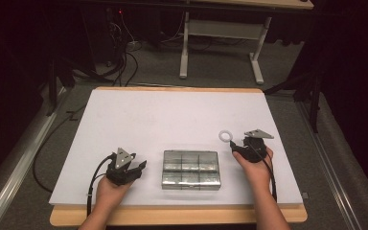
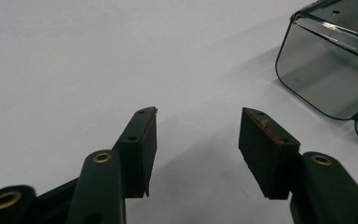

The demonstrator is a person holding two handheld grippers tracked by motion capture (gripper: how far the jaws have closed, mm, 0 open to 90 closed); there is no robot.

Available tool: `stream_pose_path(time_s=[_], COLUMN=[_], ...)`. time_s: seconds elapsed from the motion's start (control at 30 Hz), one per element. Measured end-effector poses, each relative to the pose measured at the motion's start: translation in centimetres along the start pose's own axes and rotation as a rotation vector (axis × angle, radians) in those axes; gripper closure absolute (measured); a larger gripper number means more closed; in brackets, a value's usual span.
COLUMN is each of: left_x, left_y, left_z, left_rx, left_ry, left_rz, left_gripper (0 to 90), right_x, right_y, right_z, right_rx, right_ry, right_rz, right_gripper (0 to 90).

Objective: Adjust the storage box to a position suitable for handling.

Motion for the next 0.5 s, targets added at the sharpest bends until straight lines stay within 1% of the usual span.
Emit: stream_pose_path(time_s=[0.07,0.17,0.23,0.3,0.33,0.47,0.5], left_x=[0.0,0.1,0.1,0.1,0.1,0.1,0.1], left_y=[0.0,-0.1,-0.1,-0.1,-0.1,-0.1,-0.2], left_z=[0.0,0.0,0.0,0.0,0.0,0.0,0.0], left_rx=[0.001,0.006,0.007,0.010,0.012,0.016,0.018], left_ry=[0.003,0.007,0.007,0.008,0.007,0.011,0.014], left_rz=[0.000,-0.002,-0.002,-0.002,-0.002,-0.002,-0.003], left_gripper=[47.1,46.3,45.9,45.0,45.0,44.2,44.2], right_x=[-0.7,-1.4,-1.9,-2.7,-2.7,-3.9,-3.9], right_y=[0.0,0.0,0.0,0.2,0.2,0.4,0.4], right_z=[0.5,1.1,1.5,1.9,1.9,2.5,2.5], right_rx=[0.008,-0.009,-0.007,-0.018,-0.018,-0.020,-0.020], right_ry=[-0.014,-0.020,-0.037,-0.045,-0.045,-0.066,-0.066], right_rz=[-0.008,0.005,0.000,-0.010,-0.010,-0.027,-0.027], right_gripper=[33.8,33.9,35.2,36.2,36.2,39.1,39.1])
Point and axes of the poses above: each handheld gripper's, and its own axes: x roughly backward along the jaws, z roughly out of its top, y roughly to its right, the point moved 3 cm from there along -x, roughly forward along the jaws, and after that the axes turned 3 degrees about -x, right-handed, at the moved point
